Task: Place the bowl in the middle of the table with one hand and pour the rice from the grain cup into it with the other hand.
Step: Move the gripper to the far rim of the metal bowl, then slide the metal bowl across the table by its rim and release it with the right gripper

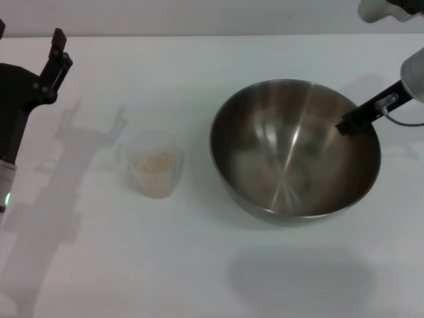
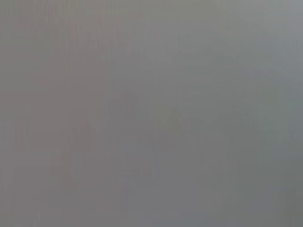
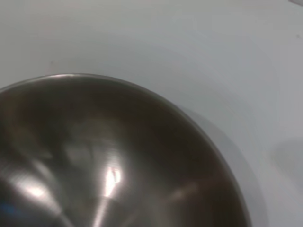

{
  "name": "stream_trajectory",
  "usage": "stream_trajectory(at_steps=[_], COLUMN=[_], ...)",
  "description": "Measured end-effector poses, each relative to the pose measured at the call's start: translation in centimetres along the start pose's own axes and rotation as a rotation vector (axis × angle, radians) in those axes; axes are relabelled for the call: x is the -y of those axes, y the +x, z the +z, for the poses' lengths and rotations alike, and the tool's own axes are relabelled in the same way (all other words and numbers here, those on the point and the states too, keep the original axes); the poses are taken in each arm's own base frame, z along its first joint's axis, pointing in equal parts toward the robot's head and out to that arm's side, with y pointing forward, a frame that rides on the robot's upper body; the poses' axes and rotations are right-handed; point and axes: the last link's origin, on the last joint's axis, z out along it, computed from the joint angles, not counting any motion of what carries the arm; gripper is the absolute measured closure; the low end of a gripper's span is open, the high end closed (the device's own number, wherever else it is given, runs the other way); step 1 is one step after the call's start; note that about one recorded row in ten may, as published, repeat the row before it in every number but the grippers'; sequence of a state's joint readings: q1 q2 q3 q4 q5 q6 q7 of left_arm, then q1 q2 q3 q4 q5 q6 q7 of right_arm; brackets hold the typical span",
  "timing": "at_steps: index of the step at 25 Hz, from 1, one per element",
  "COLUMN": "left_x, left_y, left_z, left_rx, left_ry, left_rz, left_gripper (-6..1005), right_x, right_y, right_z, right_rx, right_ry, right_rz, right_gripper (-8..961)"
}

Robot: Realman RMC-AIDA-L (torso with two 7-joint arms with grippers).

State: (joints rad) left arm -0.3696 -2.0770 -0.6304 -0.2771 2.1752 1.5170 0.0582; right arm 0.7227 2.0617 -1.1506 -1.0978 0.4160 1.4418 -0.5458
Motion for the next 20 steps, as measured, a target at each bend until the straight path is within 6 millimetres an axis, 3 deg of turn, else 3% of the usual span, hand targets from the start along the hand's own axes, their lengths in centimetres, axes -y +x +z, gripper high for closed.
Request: stream_trajectory(at_steps=[1, 7, 14, 20], left_x=[0.0, 0.0, 0.1, 0.3], left_y=[0.0, 0.0, 0.0, 0.0], left_z=[0.0, 0.1, 0.3, 0.6], left_rx=[0.000, -0.002, -0.001, -0.004], left_ry=[0.000, -0.001, 0.003, 0.010], left_rz=[0.000, -0.002, 0.003, 0.007], left_gripper=[183, 187, 191, 194], right_x=[0.1, 0.3, 0.4, -0.7], right_y=[-0.1, -0.8, -1.3, -1.9], right_z=[-0.1, -1.2, -2.1, -2.7], right_rx=[0.002, 0.048, 0.092, 0.131], right_ry=[0.004, 0.031, 0.036, -0.008], right_rz=[-0.001, -0.014, -0.019, -0.081], right_gripper=[809, 923, 920, 919])
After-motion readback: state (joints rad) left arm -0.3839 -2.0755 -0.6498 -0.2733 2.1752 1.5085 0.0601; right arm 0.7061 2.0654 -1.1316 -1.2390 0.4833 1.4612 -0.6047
